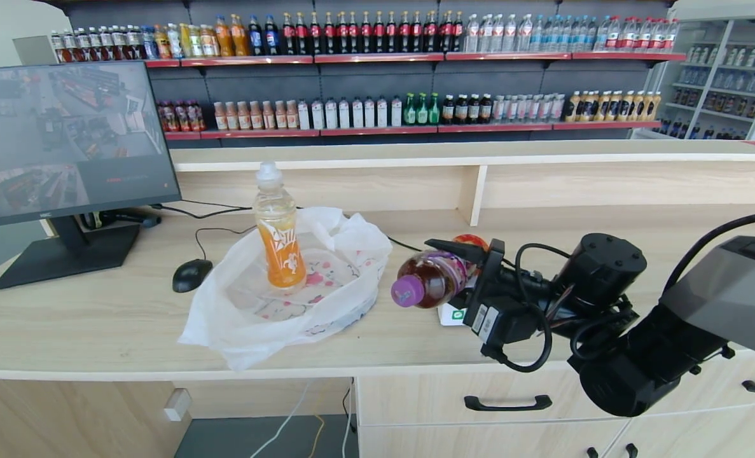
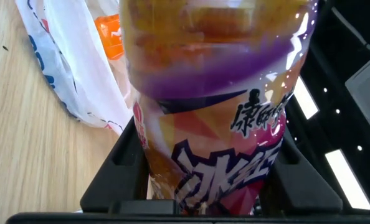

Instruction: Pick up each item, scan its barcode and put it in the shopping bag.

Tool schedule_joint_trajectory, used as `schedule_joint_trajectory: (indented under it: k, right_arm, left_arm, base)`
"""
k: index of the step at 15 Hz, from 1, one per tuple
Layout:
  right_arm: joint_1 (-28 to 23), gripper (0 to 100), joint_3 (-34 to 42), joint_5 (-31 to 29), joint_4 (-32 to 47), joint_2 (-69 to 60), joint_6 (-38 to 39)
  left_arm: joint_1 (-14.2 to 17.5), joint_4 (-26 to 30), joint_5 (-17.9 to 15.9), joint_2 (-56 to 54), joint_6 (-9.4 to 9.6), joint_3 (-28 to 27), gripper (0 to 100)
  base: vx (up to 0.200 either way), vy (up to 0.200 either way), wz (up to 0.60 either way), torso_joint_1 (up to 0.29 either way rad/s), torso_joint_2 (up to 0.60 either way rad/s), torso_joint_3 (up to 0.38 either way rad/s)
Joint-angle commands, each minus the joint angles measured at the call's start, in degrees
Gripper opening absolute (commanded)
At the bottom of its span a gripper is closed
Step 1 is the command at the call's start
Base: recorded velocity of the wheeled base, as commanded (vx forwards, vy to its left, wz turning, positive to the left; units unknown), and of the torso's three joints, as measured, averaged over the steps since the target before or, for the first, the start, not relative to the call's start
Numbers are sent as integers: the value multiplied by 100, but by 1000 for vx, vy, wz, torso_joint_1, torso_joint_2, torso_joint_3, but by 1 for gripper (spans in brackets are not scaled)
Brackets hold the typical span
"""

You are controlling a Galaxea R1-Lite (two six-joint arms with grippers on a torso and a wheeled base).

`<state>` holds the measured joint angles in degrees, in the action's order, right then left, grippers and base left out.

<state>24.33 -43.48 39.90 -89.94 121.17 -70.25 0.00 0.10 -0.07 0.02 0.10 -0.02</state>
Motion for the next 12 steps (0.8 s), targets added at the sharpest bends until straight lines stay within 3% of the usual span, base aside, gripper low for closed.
schedule_joint_trajectory:
  k: [1, 12]
  right_arm:
    - [1, 0, 15, 0, -6, -6, -6]
    - [28, 0, 33, 9, -6, -15, -6]
  left_arm:
    - [0, -1, -1, -2, -1, 2, 100]
    - [0, -1, -1, -2, -1, -6, 100]
  base:
    - [0, 0, 0, 0, 0, 0]
    - [0, 0, 0, 0, 0, 0]
